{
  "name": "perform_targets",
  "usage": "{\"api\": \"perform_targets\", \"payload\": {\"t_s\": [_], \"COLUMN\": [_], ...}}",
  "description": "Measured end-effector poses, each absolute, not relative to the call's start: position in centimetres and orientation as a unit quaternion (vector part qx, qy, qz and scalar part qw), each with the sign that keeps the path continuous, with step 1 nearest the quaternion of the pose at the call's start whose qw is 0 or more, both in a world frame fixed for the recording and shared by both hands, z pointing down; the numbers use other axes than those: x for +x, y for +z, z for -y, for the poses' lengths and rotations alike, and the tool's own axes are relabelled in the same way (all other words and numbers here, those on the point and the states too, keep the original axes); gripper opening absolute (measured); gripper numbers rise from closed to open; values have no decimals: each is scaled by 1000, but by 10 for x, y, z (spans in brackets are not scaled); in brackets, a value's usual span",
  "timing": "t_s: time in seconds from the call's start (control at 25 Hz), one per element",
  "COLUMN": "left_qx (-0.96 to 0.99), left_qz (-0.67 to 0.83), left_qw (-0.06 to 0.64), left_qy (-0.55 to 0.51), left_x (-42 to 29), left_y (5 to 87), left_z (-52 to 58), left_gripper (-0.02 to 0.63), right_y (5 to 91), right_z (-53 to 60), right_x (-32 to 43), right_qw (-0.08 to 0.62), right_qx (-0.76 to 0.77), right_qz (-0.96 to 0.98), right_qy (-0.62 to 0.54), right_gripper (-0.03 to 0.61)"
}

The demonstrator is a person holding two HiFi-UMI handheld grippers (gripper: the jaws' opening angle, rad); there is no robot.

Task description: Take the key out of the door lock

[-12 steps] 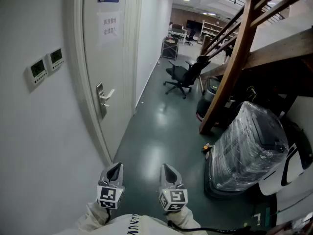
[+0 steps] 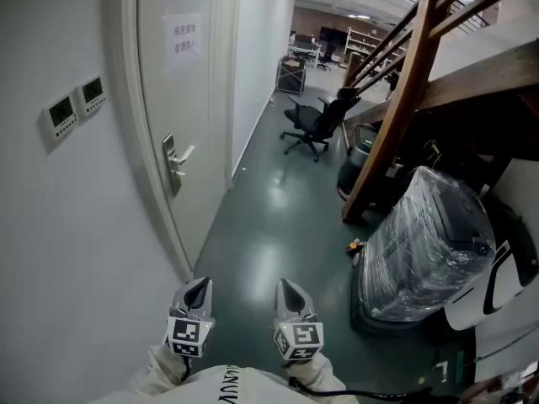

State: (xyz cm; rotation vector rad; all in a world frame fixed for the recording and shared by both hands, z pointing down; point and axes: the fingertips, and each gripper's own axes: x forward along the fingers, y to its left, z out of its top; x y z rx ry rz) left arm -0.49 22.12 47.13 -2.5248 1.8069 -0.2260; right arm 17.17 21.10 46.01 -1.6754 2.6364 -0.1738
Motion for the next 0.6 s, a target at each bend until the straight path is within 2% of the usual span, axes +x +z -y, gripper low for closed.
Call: {"api": "perform_targets", "payload": {"t_s": [0.6], "left_qx": [-807], "left_qz": [-585], "left_qw": [16], "left_qy": [-75], "left_x": [34], "left_y": [478], "left_z": [-235], "left_gripper": [0], "right_y": [478], "right_z": [-231], "right_x": [217], "right_qw": [13], "right_qx": [-534], "right_qz": [-842], "right_qy": [-78], "right_gripper": [2]}}
